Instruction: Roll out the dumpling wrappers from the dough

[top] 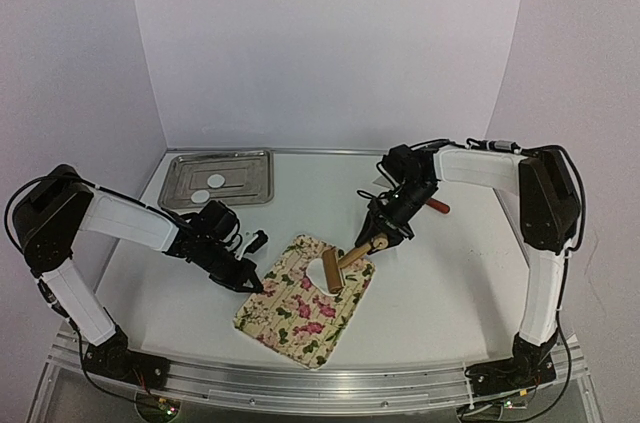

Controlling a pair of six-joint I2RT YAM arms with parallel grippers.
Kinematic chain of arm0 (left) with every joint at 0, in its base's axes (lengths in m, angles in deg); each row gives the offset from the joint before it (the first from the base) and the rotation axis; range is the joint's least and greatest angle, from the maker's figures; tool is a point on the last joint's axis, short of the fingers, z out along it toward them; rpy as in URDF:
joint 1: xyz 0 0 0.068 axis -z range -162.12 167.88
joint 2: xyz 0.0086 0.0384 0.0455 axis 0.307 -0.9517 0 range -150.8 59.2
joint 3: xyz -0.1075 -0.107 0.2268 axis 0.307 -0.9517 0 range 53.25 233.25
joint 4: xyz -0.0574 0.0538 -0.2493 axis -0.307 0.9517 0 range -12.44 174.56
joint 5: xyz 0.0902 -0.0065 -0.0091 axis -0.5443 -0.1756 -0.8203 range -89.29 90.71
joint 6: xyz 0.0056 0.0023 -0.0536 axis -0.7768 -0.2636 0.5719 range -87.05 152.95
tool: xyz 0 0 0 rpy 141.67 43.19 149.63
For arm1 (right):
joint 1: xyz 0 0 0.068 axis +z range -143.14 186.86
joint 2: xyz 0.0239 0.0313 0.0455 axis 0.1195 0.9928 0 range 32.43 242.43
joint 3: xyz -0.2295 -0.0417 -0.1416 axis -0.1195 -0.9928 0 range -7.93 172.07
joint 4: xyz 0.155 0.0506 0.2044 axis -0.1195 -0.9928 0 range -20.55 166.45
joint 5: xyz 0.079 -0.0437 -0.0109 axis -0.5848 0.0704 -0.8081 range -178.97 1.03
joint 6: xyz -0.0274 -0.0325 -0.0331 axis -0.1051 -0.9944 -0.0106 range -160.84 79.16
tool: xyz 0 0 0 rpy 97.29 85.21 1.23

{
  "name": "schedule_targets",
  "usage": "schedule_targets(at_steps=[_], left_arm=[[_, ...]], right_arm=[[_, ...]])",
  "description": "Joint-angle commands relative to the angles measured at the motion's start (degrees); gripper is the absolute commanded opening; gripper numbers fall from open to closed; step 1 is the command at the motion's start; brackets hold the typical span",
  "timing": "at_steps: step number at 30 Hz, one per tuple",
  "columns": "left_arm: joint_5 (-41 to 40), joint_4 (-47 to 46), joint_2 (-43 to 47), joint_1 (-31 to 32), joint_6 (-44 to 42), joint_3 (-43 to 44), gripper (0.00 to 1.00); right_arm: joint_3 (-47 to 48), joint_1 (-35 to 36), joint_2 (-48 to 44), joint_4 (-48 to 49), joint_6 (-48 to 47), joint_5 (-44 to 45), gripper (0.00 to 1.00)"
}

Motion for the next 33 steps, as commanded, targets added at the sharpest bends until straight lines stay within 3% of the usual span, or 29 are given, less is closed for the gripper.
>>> schedule_targets(at_steps=[1, 6, 18, 26, 33], left_arm=[[-0.7, 1.1, -1.2, 0.6, -0.1, -0.3, 0.00], [-0.6, 1.0, -1.5, 0.6, -0.1, -0.3, 0.00], [0.2, 0.3, -2.3, 0.6, 0.3, 0.2, 0.00], [-2.1, 1.3, -2.1, 0.5, 1.6, -0.1, 0.00], [-3.0, 1.0, -1.7, 0.5, 3.2, -1.0, 0.00]], right_arm=[[-1.6, 0.3, 2.6, -5.5, -1.7, 7.2, 0.00], [-1.9, 1.1, 5.7, -9.1, -1.7, 14.0, 0.00], [3.1, 5.1, 12.8, -9.4, 1.4, 18.8, 0.00], [1.3, 4.4, 10.4, -11.5, 1.7, 24.1, 0.00], [-8.8, 0.3, 3.6, -11.5, 0.5, 27.0, 0.00]])
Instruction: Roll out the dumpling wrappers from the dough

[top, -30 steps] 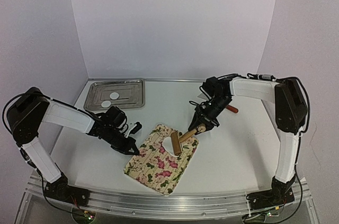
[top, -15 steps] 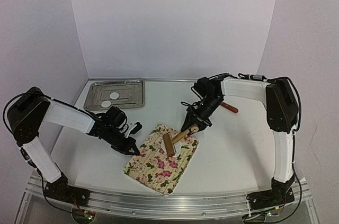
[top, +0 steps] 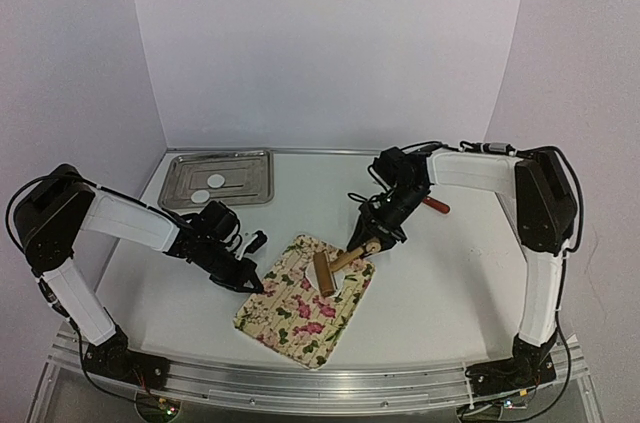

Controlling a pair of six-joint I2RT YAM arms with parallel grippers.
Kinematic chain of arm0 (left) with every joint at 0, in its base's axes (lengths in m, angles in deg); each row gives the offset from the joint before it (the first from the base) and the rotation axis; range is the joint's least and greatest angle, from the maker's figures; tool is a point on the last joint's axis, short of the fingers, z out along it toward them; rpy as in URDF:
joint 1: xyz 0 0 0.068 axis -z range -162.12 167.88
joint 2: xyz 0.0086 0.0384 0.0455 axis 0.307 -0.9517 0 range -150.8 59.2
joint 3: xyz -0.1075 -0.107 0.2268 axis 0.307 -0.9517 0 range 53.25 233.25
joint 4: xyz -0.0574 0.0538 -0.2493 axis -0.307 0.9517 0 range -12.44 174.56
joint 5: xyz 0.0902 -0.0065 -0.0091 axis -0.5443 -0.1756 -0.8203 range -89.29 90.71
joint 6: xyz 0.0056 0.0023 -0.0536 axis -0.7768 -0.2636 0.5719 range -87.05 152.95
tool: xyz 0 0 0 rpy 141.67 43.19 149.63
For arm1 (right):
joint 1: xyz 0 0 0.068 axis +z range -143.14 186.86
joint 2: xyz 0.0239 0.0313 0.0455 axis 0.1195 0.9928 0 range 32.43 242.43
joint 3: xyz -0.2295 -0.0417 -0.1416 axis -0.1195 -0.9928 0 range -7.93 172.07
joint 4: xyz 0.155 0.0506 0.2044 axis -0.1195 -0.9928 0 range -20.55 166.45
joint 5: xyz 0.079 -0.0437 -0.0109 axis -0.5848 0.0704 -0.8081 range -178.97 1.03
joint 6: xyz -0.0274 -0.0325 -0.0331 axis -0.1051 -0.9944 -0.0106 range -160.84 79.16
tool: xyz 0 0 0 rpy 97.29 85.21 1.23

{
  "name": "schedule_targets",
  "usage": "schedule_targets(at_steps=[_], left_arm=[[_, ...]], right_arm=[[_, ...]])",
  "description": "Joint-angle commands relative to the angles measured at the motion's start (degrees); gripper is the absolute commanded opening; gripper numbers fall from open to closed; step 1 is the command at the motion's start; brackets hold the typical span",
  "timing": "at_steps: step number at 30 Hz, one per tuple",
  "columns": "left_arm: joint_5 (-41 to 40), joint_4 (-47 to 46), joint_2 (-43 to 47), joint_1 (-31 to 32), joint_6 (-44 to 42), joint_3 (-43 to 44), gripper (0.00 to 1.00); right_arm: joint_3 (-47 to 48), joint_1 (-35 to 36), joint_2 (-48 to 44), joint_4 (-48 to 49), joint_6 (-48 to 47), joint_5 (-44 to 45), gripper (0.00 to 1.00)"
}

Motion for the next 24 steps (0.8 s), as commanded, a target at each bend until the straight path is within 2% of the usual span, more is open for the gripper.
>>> schedule_targets(at_steps=[1, 7, 16, 24], left_arm=[[-2.9, 1.4, -1.3, 0.5, 0.9, -0.9, 0.00], [-2.6, 1.4, -1.6, 0.5, 0.6, -0.6, 0.00], [-2.3, 1.3, -1.5, 0.5, 1.0, -0.3, 0.00], [-2.0, 0.7, -1.6, 0.5, 1.4, -0.4, 0.00]], right_arm=[[-10.3, -2.7, 1.6, -12.6, 0.6, 26.0, 0.00], [-10.2, -2.6, 2.6, -12.1, 0.6, 24.7, 0.00], [-3.3, 3.4, 10.4, -12.1, 2.6, 24.1, 0.00], [-2.9, 5.7, 12.5, -12.2, 4.2, 25.0, 0.00]])
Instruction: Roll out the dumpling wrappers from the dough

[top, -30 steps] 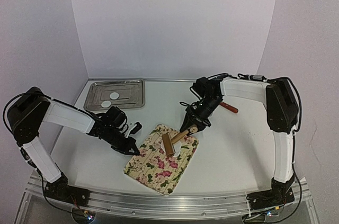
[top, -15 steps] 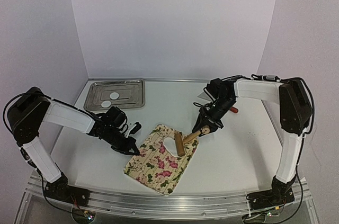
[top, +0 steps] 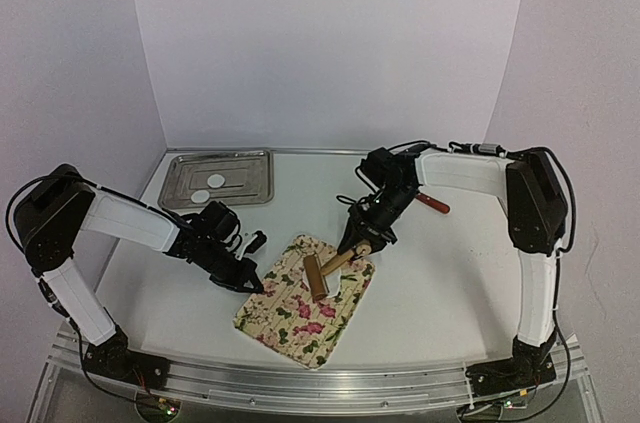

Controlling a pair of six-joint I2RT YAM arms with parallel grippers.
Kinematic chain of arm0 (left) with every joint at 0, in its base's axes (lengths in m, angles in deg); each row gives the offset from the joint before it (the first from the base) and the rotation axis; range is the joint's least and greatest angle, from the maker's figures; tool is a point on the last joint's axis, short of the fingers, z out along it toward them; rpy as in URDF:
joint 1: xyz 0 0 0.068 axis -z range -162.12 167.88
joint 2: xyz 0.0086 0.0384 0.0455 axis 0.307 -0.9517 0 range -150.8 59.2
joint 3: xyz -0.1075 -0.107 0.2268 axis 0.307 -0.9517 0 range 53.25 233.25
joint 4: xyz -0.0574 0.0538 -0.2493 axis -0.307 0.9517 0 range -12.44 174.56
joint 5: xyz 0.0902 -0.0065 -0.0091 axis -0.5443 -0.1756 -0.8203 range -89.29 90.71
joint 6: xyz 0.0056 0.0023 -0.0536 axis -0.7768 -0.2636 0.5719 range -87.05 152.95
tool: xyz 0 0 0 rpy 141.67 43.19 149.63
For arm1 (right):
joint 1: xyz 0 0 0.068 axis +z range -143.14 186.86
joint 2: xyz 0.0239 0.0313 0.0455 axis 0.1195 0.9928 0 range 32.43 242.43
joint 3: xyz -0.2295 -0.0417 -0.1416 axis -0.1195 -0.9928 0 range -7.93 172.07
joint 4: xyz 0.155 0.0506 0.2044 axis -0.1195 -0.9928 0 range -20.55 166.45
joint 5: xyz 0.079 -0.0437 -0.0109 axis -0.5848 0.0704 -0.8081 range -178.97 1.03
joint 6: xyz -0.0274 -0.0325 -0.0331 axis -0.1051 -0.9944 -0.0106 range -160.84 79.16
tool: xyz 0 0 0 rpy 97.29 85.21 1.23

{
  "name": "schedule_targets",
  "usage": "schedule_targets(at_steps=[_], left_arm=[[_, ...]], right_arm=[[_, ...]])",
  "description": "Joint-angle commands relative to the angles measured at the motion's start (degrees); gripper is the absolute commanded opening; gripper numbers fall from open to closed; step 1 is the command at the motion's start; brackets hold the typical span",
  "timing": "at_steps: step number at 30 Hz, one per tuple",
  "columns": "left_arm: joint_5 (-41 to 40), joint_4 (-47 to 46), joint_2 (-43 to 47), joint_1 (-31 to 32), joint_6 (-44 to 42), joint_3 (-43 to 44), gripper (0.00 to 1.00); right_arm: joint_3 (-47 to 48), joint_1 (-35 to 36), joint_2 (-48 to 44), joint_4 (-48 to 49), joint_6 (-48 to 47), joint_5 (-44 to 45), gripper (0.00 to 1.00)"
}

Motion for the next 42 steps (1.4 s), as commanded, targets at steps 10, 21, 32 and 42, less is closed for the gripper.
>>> schedule_targets(at_steps=[10, 21, 32, 42], left_arm=[[-1.6, 0.5, -1.5, 0.3, 0.5, -0.4, 0.00], [-1.4, 0.5, -1.7, 0.3, 0.7, -0.2, 0.00], [-1.4, 0.7, -2.1, 0.3, 0.7, 0.3, 0.00], [-1.4, 0.5, -2.1, 0.3, 0.7, 0.3, 0.00]], right_arm=[[-5.1, 3.3, 11.1, -11.0, 3.8, 25.0, 0.00], [-4.3, 3.8, 12.8, -11.1, 4.6, 25.4, 0.00], [-3.3, 3.8, 14.2, -11.3, 4.8, 25.0, 0.00], [-2.6, 3.9, 14.3, -11.7, 4.7, 25.3, 0.00]])
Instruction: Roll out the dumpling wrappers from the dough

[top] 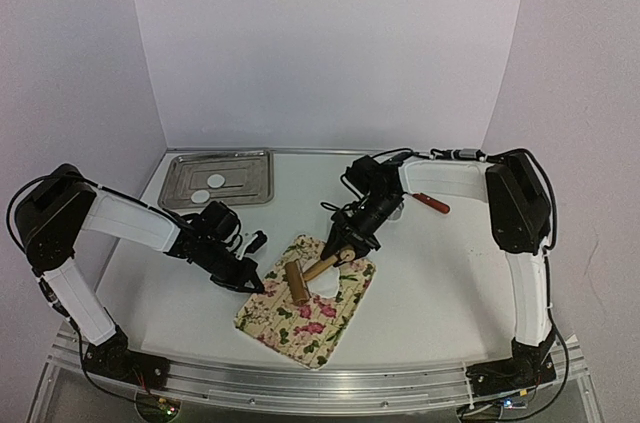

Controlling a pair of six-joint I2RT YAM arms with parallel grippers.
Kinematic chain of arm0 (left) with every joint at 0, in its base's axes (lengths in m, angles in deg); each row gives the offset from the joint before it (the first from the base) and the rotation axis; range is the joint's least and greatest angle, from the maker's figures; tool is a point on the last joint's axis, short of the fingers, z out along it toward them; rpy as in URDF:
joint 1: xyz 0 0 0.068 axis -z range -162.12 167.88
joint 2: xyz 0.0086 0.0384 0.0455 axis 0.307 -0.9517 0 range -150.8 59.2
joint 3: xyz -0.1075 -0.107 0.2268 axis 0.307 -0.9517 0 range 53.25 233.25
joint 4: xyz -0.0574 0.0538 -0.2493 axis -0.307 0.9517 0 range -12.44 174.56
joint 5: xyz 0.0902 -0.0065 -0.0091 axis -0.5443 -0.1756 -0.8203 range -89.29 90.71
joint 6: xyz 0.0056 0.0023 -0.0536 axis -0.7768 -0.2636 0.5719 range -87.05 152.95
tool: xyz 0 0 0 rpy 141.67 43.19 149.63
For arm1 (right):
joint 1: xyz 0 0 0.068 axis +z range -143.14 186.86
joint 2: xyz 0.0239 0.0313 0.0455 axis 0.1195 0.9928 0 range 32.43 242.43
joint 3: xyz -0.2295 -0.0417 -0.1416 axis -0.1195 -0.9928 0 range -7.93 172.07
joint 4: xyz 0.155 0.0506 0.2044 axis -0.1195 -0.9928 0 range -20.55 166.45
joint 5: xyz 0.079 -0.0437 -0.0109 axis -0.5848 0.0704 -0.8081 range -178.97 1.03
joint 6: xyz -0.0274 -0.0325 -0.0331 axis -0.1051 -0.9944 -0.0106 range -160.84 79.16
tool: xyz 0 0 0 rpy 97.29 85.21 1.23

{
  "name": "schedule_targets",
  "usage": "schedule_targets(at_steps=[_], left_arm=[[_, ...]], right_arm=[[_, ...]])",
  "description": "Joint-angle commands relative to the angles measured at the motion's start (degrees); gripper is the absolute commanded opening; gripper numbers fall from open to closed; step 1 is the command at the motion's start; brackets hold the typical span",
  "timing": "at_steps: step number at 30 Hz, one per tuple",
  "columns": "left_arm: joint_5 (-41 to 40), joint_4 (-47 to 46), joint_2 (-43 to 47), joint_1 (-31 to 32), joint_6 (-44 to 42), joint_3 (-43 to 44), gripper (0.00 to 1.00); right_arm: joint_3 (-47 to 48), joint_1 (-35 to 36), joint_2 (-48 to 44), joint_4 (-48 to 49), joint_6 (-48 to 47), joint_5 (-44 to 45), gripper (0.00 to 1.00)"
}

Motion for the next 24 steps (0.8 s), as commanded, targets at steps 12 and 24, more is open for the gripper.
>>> schedule_targets(at_steps=[12, 24], left_arm=[[-4.2, 0.0, -0.5, 0.3, 4.1, -0.3, 0.00], [-6.9, -0.4, 4.0, 0.3, 6.2, -2.5, 0.00]], right_arm=[[7.5, 12.6, 3.5, -15.1, -4.1, 14.8, 0.00], [4.1, 13.3, -17.8, -16.3, 3.3, 20.8, 0.00]])
